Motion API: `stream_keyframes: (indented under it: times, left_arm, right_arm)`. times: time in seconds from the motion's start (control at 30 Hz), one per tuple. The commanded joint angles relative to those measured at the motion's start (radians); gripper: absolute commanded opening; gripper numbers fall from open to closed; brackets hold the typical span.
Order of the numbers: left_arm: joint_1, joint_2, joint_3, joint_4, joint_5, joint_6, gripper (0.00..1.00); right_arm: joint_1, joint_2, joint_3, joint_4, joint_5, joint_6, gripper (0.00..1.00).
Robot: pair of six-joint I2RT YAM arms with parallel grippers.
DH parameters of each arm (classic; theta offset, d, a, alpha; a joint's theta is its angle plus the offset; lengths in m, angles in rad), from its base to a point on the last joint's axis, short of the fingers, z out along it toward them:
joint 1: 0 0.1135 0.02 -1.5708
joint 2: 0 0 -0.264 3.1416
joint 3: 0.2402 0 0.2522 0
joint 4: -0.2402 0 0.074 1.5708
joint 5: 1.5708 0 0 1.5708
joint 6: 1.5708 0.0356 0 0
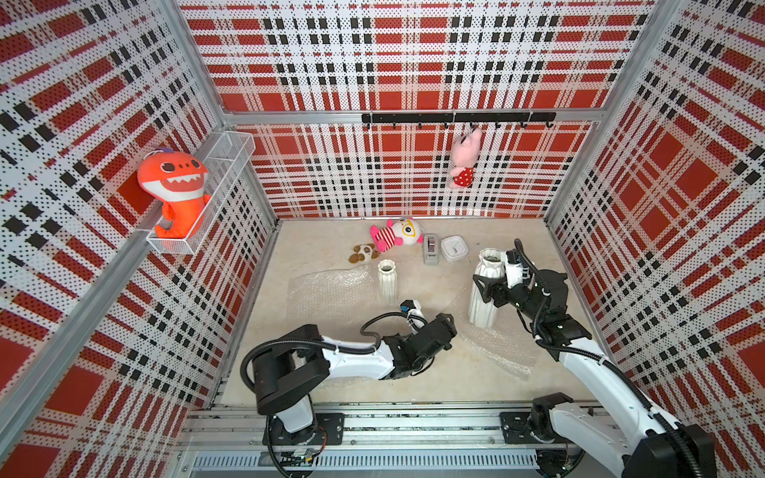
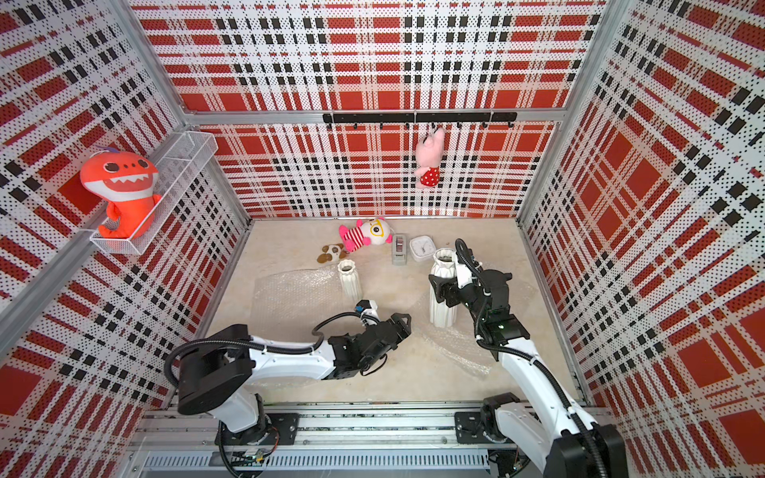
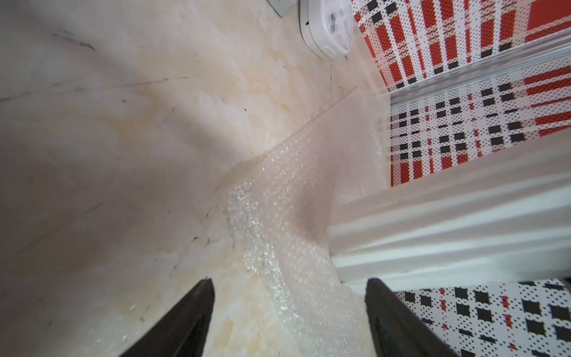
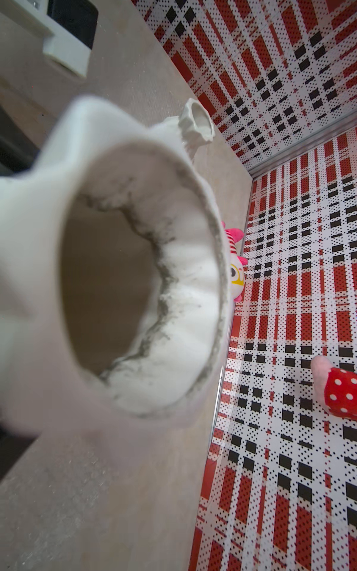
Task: Wrap vases in bubble wrap
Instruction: Pick up the vase from the center of the board, then adjust the bubble wrap at the center of the board.
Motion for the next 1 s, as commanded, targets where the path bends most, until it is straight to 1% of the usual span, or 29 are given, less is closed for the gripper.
stream_keyframes:
  times: [0.0,0.07,0.23,0.43,0.53,0.63,0.77,0.97]
  left_arm:
    - [0.006,0.084,0.096,-0.107,0.027,-0.047,0.78]
    - [0.010,0.141,0.179,-0.200,0.033,-0.046,0.77]
    - [0.009,0.259,0.361,-0.402,0.000,-0.018,0.75]
    - [0.011,0.383,0.518,-0.545,0.004,0.005,0.75]
    - [0.011,0.433,0.591,-0.632,-0.009,0.010,0.74]
    - [0.010,0.466,0.628,-0.680,-0.033,0.009,0.73]
    - [0.025,0.512,0.669,-0.692,-0.015,0.026,0.69]
    - [0.027,0.544,0.703,-0.725,-0.052,0.030,0.56]
  right_arm:
    - [-0.008,-0.047,0.044,0.091,0.024,-0.001,0.22]
    - [-0.017,-0.044,0.046,0.085,0.033,0.001,0.22]
    - [-0.054,-0.039,0.046,0.087,0.016,0.032,0.22]
    - [-0.130,-0.034,0.045,0.083,-0.016,0.079,0.22]
    - [-0.144,-0.036,0.046,0.081,-0.033,0.080,0.22]
    - [-0.146,-0.044,0.042,0.076,-0.028,0.073,0.22]
    - [-0.147,-0.039,0.040,0.083,-0.028,0.067,0.22]
    - [-0.146,-0.039,0.045,0.077,-0.022,0.064,0.22]
